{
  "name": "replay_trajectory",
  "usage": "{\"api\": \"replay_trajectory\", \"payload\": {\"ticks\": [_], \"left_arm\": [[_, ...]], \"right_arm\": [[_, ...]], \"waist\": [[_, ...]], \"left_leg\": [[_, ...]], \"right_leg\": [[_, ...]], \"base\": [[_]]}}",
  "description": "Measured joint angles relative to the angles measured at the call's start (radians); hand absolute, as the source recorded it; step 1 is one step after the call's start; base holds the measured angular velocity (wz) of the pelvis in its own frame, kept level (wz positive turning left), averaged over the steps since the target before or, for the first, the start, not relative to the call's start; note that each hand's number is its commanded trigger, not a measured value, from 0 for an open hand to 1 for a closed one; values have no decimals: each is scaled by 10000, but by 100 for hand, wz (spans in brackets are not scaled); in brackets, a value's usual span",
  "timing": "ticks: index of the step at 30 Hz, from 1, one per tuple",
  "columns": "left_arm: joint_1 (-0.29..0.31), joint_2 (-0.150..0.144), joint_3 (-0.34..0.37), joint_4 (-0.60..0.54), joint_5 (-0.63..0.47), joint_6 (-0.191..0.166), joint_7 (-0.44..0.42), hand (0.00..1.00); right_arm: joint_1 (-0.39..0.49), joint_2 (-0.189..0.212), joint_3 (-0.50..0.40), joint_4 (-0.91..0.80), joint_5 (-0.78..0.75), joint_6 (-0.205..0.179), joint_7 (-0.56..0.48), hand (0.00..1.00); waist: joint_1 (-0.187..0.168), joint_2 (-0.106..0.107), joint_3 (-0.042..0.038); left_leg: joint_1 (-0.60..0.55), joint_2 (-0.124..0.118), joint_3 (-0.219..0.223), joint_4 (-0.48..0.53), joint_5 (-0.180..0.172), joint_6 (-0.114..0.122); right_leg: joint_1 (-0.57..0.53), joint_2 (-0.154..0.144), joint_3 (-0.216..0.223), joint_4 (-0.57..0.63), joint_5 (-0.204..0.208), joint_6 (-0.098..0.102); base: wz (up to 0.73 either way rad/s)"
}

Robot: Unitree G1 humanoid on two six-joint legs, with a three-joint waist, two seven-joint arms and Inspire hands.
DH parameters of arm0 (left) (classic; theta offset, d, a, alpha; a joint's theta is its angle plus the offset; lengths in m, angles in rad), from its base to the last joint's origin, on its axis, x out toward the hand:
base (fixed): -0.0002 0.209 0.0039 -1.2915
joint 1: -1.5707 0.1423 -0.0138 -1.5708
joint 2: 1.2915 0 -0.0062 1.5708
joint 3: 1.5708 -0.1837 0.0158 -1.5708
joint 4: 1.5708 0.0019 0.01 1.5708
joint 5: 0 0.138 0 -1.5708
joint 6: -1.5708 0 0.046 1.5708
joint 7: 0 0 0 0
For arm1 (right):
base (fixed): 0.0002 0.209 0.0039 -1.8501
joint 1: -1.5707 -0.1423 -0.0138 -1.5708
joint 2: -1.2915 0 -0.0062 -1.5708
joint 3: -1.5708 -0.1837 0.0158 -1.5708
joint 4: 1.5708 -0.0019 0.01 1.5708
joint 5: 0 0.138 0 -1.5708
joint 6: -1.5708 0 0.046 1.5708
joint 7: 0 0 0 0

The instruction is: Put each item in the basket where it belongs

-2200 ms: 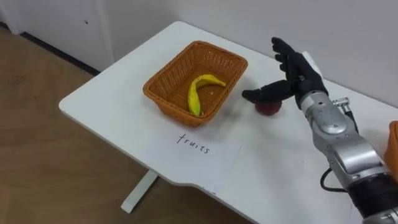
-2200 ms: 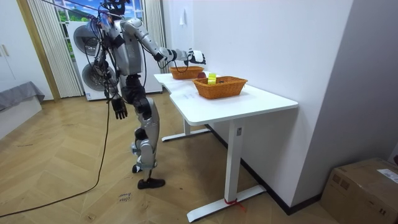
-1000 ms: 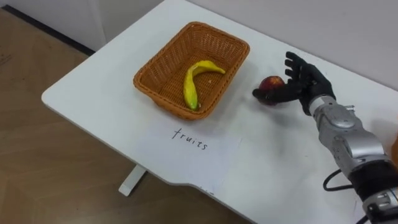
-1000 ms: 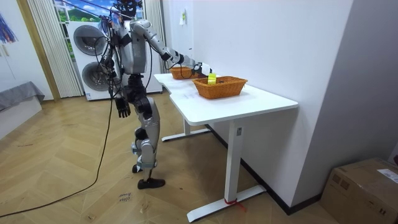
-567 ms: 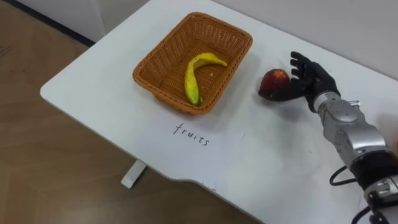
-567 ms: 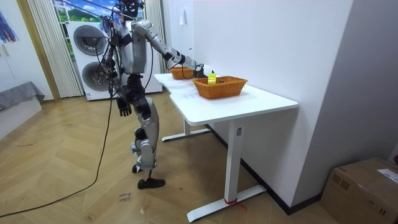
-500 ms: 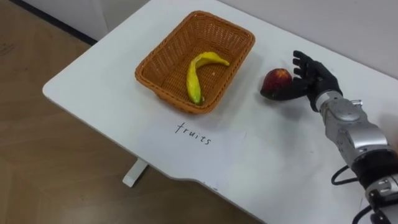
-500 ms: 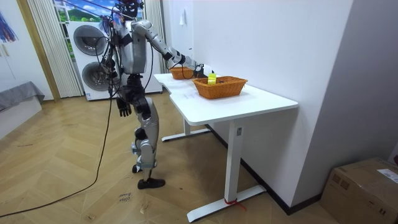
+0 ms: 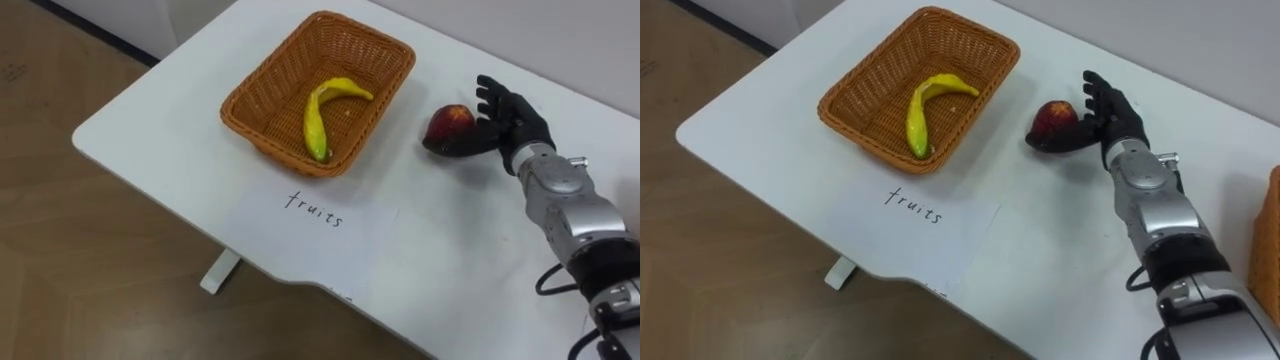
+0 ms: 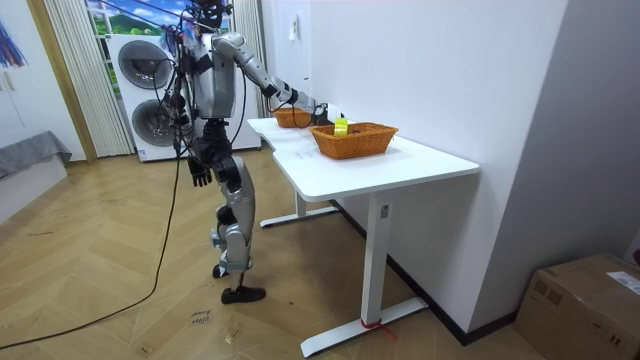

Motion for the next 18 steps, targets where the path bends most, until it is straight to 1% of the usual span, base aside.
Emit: {"api": "replay_trajectory", "payload": {"ticks": [4, 8, 10, 13, 18], "left_arm": [[-58, 0, -5, 54, -13, -34, 2, 0], [-60, 1, -6, 125, -6, -189, 3, 0], [-60, 1, 0, 160, -2, -179, -11, 0], [-89, 17, -4, 161, -6, -180, -56, 0], [-113, 57, -9, 186, -4, -186, -181, 0]], "right_arm": [[0, 14, 4, 8, -479, -18, 78, 0], [0, 8, 90, -5, -826, -19, 87, 0], [1, 8, 230, -23, -1286, -24, 96, 0], [1, 7, 312, -16, -1669, -24, 97, 0], [0, -3, 596, -15, -1981, -25, 94, 0]], "waist": [[1, -19, 10], [14, -82, 41], [15, -164, 33], [22, -228, 31], [19, -265, 13]], "left_leg": [[6, 0, 14, 14, 4, 2], [-17, 1, -4, 14, 4, 1], [-29, 6, 0, 14, 0, -1], [-28, 2, -3, 15, 1, -1], [-25, 2, -4, 15, 1, 0]], "right_leg": [[3, -1, 4, 2, 0, 0], [3, 0, -2, 2, 0, -1], [-10, 5, -14, -8, 1, -1], [-13, 5, -35, -14, 3, -3], [-11, 5, -36, -15, 4, -3]], "base": [[0], [0], [0], [0], [0]]}}
